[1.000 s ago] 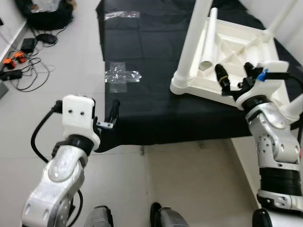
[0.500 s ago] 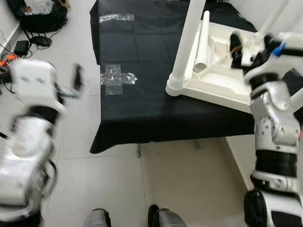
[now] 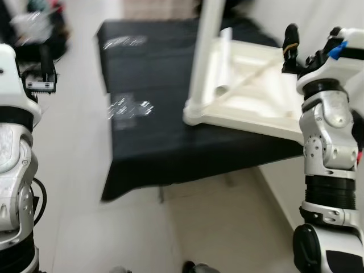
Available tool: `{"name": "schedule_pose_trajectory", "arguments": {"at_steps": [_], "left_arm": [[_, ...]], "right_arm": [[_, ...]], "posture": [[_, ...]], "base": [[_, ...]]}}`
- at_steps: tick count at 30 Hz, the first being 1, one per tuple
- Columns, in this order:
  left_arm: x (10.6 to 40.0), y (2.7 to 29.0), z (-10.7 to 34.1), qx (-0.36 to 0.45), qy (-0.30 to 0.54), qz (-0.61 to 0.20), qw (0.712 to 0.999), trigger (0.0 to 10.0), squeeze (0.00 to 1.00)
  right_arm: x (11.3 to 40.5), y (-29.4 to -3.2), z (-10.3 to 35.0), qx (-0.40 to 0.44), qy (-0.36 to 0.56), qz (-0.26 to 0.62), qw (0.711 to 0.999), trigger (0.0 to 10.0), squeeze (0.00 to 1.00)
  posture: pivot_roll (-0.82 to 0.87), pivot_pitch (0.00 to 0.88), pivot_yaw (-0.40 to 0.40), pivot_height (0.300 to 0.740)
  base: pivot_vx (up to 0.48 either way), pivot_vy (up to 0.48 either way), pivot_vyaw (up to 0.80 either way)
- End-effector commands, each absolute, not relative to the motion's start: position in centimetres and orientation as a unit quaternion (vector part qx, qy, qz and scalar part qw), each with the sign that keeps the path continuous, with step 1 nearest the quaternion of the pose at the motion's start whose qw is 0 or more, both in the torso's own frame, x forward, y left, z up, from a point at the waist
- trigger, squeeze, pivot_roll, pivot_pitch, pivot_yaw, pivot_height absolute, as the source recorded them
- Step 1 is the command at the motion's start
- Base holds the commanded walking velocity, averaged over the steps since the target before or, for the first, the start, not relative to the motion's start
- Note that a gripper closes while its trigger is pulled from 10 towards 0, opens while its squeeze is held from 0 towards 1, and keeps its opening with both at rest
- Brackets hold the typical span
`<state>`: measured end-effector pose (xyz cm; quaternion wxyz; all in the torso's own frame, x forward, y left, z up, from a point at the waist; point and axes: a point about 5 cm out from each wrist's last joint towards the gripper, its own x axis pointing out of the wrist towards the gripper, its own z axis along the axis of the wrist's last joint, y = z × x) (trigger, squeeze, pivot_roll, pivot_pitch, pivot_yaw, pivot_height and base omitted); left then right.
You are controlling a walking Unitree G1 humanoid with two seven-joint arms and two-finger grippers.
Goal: Building children table
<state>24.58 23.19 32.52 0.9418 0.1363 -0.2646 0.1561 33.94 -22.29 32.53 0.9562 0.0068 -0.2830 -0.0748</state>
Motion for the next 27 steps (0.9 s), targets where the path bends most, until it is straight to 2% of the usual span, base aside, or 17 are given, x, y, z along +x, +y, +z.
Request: {"name": "schedule_pose_trajectory", "arguments": {"at_steps": [1,6,9,15,27], "left_arm": [[24.9,22.9,32.1,0.135,-0.257,0.146,0.946,10.0,0.0],[25.0,22.8,32.1,0.13,-0.258,0.145,0.946,10.0,0.0],[25.0,22.8,32.2,0.129,-0.263,0.146,0.945,10.0,0.0],[24.6,22.1,33.0,0.13,-0.288,0.148,0.937,10.0,0.0],[24.5,20.6,33.6,0.133,-0.307,0.128,0.934,10.0,0.0]], "right_arm": [[33.8,-22.5,32.5,0.004,-0.288,-0.083,0.954,10.0,0.0],[33.7,-22.3,32.6,0.006,-0.293,-0.084,0.953,10.0,0.0],[33.6,-21.9,32.9,0.007,-0.303,-0.072,0.95,10.0,0.0],[33.1,-20.9,33.2,0.005,-0.329,-0.042,0.944,10.0,0.0],[33.0,-21.7,32.8,-0.014,-0.324,-0.08,0.942,10.0,0.0]], "posture": [[0.08,0.139,-0.092,0.74],[0.08,0.145,-0.092,0.74],[0.08,0.146,-0.089,0.74],[0.09,0.14,-0.095,0.74],[0.09,0.149,-0.085,0.74]], "base": [[0.341,0.0,-0.8],[0.344,0.0,-0.8],[0.302,0.0,0.0],[0.0,0.0,0.0],[0.0,0.0,0.0]]}}
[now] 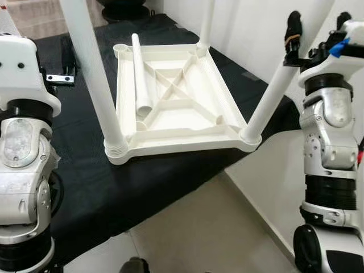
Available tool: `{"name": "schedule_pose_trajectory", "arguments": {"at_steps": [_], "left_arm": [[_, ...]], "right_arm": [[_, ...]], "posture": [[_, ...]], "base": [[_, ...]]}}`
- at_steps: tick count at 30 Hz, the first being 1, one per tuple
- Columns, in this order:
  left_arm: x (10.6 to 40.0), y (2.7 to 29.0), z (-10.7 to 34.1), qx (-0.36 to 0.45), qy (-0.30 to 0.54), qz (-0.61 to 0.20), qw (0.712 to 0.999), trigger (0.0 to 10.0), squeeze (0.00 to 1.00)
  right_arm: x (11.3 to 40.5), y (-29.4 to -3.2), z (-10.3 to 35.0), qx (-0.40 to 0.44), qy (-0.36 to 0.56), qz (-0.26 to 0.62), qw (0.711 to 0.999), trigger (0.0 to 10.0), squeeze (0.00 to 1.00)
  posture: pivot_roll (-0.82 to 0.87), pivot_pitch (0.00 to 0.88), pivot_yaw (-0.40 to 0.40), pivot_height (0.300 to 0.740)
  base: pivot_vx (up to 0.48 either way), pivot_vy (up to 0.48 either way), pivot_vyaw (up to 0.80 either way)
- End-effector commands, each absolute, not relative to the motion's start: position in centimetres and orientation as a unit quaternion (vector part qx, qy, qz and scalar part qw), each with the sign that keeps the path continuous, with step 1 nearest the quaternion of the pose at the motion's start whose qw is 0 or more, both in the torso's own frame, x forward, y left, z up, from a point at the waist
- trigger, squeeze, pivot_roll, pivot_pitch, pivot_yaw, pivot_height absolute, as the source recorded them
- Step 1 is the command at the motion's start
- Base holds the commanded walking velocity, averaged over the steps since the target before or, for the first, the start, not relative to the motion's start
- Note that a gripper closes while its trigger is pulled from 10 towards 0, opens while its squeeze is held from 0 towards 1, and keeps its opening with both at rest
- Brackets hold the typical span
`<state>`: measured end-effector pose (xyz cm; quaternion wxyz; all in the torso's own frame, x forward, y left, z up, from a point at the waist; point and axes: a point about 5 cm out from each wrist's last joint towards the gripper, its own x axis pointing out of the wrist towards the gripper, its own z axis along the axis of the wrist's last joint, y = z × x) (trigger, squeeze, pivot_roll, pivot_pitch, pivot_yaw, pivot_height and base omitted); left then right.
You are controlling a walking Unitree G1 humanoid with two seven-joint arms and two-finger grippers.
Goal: Building children table
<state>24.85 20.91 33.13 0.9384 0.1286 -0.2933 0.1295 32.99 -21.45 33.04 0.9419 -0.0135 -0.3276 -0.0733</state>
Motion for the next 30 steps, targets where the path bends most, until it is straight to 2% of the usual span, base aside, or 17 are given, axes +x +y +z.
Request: {"name": "schedule_pose_trajectory", "arguments": {"at_steps": [1,11,14,25,28,30], "left_arm": [[24.6,20.5,33.6,0.134,-0.31,0.129,0.933,10.0,0.0],[24.5,20.4,33.8,0.129,-0.316,0.147,0.928,10.0,0.0],[23.7,21.3,34.7,0.138,-0.343,0.209,0.905,10.0,0.0],[22.0,23.3,34.9,0.155,-0.348,0.319,0.868,10.0,0.0],[21.8,23.0,34.4,0.159,-0.339,0.32,0.87,10.0,0.0],[21.6,21.5,32.5,0.161,-0.317,0.282,0.891,10.0,0.0]], "right_arm": [[33.1,-21.4,32.6,-0.002,-0.322,-0.066,0.944,10.0,0.0],[33.3,-20.3,32.5,0.007,-0.316,-0.024,0.948,10.0,0.0],[33.4,-19.8,32.2,0.009,-0.31,-0.003,0.951,10.0,0.0],[33.2,-19.2,30.1,0.005,-0.275,0.034,0.961,10.0,0.0],[33.0,-19.5,29.2,0.0,-0.262,0.032,0.964,10.0,0.0],[32.1,-20.5,27.4,-0.012,-0.247,0.017,0.969,10.0,0.0]], "posture": [[0.08,0.156,-0.079,0.74],[0.07,0.152,-0.084,0.74],[0.07,0.153,-0.083,0.74],[0.07,0.157,-0.09,0.74],[0.07,0.157,-0.09,0.74],[0.07,0.158,-0.089,0.74]], "base": [[0.0,0.0,0.0],[0.0,0.0,0.0],[0.0,0.0,0.0],[0.0,0.0,0.0],[0.0,0.0,0.0],[0.0,0.0,0.0]]}}
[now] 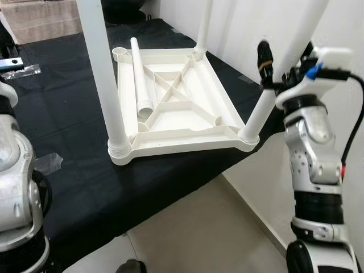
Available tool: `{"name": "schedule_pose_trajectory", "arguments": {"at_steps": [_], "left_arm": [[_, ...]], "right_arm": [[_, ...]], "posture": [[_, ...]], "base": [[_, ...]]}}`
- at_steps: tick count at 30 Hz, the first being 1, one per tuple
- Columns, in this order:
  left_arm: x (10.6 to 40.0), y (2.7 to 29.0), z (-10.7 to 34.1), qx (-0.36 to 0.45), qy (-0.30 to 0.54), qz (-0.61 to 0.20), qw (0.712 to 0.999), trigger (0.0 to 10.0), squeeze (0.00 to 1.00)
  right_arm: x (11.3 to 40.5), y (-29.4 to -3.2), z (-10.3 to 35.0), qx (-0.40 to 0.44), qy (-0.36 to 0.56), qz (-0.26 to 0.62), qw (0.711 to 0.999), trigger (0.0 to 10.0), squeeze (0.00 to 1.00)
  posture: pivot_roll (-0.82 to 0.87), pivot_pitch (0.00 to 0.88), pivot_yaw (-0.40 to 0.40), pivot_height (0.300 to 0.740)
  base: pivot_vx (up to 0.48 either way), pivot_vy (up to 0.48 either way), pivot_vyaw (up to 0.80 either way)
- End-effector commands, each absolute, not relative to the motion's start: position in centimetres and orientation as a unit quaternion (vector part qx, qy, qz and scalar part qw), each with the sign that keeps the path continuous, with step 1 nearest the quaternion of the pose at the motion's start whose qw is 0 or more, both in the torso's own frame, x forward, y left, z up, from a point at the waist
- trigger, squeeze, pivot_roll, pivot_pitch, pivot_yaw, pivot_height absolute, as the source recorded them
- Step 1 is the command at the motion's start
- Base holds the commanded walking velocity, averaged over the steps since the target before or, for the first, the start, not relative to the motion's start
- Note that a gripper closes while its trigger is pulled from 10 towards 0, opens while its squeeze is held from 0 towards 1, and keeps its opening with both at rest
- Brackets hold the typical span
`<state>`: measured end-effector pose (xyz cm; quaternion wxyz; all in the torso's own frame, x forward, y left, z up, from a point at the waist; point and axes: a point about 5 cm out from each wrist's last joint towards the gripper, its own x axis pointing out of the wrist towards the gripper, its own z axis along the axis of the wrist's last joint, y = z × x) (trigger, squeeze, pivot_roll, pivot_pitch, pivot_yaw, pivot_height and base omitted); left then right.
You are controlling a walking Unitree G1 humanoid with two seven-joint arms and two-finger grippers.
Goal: Building children table
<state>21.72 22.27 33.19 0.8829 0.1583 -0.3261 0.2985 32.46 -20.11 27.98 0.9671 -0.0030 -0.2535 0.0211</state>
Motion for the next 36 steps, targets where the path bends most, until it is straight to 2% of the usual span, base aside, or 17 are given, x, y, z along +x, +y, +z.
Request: {"name": "schedule_pose_trajectory", "arguments": {"at_steps": [1,5,9,17,24,25,27,28,29,31,36], "left_arm": [[21.6,21.5,32.5,0.161,-0.317,0.282,0.891,10.0,0.0],[21.6,20.5,31.1,0.162,-0.3,0.262,0.903,10.0,0.0],[21.2,19.4,27.5,0.152,-0.239,0.25,0.926,10.0,0.0],[20.9,19.4,26.3,0.161,-0.22,0.251,0.929,10.0,0.0],[20.8,18.9,25.6,0.159,-0.211,0.235,0.936,10.0,0.0],[21.0,18.2,25.0,0.144,-0.199,0.203,0.948,10.0,0.0],[21.0,18.0,24.8,0.141,-0.195,0.195,0.951,10.0,0.0],[21.3,17.0,24.3,0.111,-0.179,0.151,0.966,10.0,0.0],[21.3,17.0,24.3,0.111,-0.179,0.151,0.966,10.0,0.0],[21.4,14.6,23.5,0.071,-0.156,0.06,0.983,10.0,0.0],[21.4,13.2,22.8,0.059,-0.14,0.014,0.988,10.0,0.0]], "right_arm": [[32.1,-20.5,27.4,-0.012,-0.247,0.017,0.969,10.0,0.0],[31.5,-20.6,26.1,-0.011,-0.23,0.022,0.973,10.0,0.0],[29.3,-20.2,22.7,-0.02,-0.181,0.044,0.982,10.0,0.0],[27.0,-20.3,20.9,-0.025,-0.153,0.058,0.986,10.0,0.0],[25.6,-18.6,20.5,-0.036,-0.147,0.107,0.983,10.0,0.0],[25.4,-18.0,20.9,-0.043,-0.154,0.114,0.981,10.0,0.0],[25.4,-17.8,21.0,-0.044,-0.156,0.115,0.98,10.0,0.0],[25.6,-17.4,21.4,-0.037,-0.16,0.123,0.979,10.0,0.0],[25.6,-17.4,21.4,-0.037,-0.16,0.123,0.979,10.0,0.0],[26.1,-16.4,22.6,-0.011,-0.171,0.143,0.975,10.0,0.0],[26.4,-16.0,23.3,0.007,-0.178,0.154,0.972,10.0,0.0]], "posture": [[0.07,0.158,-0.089,0.74],[0.06,0.157,-0.086,0.74],[0.06,0.156,-0.082,0.74],[0.05,0.157,-0.075,0.74],[0.05,0.157,-0.073,0.74],[0.05,0.155,-0.075,0.74],[0.05,0.155,-0.075,0.74],[0.06,0.154,-0.079,0.74],[0.06,0.154,-0.079,0.74],[0.05,0.154,-0.077,0.74],[0.05,0.153,-0.082,0.74]], "base": [[0.0,0.0,0.0],[0.0,0.0,0.0],[0.0,0.0,0.0],[0.0,0.0,0.0],[0.0,0.0,0.0],[0.0,0.0,0.61],[0.0,0.0,0.61],[0.0,0.0,0.79],[0.0,0.0,0.79],[0.0,0.0,0.79],[0.0,0.0,0.79]]}}
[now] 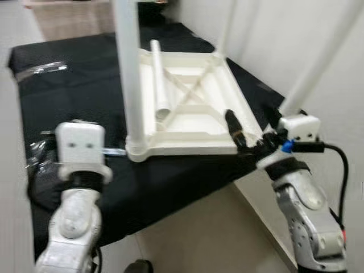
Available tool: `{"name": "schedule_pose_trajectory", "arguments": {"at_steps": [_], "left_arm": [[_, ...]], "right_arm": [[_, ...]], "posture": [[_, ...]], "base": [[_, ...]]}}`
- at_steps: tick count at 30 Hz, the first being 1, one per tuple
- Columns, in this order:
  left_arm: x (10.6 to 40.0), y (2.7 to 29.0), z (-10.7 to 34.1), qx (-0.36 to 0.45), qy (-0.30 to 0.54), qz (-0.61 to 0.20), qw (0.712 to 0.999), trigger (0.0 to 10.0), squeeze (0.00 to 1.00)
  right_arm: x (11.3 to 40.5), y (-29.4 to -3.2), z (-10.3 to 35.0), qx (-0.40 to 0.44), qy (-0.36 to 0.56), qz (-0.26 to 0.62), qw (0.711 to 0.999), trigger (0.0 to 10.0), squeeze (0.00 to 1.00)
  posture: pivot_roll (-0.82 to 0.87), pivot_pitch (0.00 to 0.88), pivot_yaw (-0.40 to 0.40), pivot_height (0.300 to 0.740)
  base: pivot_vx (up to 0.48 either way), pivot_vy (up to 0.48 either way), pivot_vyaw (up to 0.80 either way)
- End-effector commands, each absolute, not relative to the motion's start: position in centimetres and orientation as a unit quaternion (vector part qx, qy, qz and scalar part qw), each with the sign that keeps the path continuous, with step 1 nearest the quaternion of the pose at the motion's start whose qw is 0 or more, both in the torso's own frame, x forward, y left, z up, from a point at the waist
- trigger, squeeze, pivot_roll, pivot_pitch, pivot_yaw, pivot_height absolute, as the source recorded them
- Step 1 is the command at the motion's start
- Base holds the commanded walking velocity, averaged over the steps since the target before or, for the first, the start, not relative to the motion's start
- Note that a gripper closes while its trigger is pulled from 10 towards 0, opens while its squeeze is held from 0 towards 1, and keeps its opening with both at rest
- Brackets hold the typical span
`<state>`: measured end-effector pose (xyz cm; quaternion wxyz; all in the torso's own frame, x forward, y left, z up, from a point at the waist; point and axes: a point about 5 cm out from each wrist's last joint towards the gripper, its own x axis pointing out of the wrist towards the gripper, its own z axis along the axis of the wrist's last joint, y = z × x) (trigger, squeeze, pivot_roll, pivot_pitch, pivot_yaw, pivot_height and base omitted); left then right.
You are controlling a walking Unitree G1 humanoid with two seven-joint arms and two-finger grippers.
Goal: Building children table
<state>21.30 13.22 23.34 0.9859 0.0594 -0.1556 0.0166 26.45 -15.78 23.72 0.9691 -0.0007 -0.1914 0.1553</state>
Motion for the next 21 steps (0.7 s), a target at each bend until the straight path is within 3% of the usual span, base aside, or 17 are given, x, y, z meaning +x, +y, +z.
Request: {"name": "schedule_pose_trajectory", "arguments": {"at_steps": [1,5,18,21], "left_arm": [[21.4,13.1,22.7,0.059,-0.137,0.012,0.989,10.0,0.0],[21.4,13.0,22.7,0.061,-0.138,0.008,0.988,10.0,0.0],[21.4,13.0,22.5,0.055,-0.135,-0.002,0.989,10.0,0.0],[21.2,12.5,21.9,0.049,-0.119,-0.021,0.991,10.0,0.0]], "right_arm": [[26.5,-16.0,23.3,0.01,-0.176,0.154,0.972,10.0,0.0],[26.6,-15.9,23.1,0.015,-0.171,0.155,0.973,10.0,0.0],[28.1,-16.6,23.8,0.013,-0.163,0.124,0.979,10.0,0.0],[28.6,-17.2,23.9,0.013,-0.162,0.107,0.981,10.0,0.0]], "posture": [[0.05,0.153,-0.082,0.74],[0.05,0.155,-0.081,0.74],[0.05,0.16,-0.079,0.74],[0.05,0.162,-0.081,0.74]], "base": [[0.0,0.0,0.78],[0.0,0.0,0.53],[0.0,0.0,0.0],[0.0,0.0,0.8]]}}
